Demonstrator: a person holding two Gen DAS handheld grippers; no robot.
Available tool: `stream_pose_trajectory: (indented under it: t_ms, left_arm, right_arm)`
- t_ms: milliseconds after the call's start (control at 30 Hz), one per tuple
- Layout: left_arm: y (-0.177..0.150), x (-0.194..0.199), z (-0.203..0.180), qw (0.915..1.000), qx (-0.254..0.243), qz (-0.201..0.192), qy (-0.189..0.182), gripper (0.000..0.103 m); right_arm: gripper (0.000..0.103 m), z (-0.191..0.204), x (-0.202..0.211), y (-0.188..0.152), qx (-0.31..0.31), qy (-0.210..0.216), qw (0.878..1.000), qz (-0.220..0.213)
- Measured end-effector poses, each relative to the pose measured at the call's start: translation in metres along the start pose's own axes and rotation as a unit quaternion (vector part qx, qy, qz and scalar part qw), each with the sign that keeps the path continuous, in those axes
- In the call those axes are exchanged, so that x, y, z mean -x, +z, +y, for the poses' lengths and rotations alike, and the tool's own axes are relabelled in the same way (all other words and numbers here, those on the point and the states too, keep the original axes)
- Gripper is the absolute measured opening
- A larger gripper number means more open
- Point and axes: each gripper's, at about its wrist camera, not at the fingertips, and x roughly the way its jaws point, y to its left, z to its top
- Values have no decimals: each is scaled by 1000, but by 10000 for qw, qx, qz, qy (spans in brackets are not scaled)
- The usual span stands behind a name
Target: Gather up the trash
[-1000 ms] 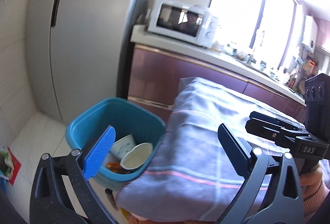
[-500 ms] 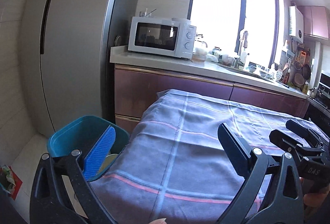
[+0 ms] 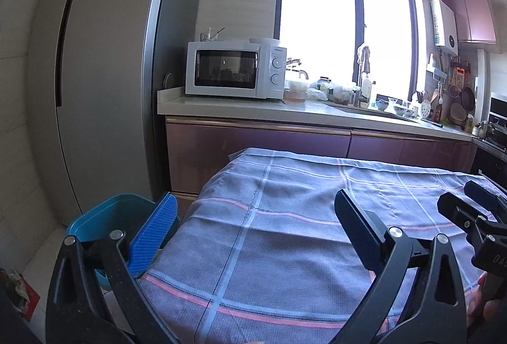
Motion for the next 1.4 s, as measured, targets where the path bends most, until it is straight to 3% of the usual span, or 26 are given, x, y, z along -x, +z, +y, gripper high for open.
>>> stream_pose_trajectory:
  t_ms: [1400]
  left_arm:
    - [0,-1,-13,9997,-174,-145,102,98]
  right_arm:
    - [96,-13,5,-3,-101,-178,9998,-65]
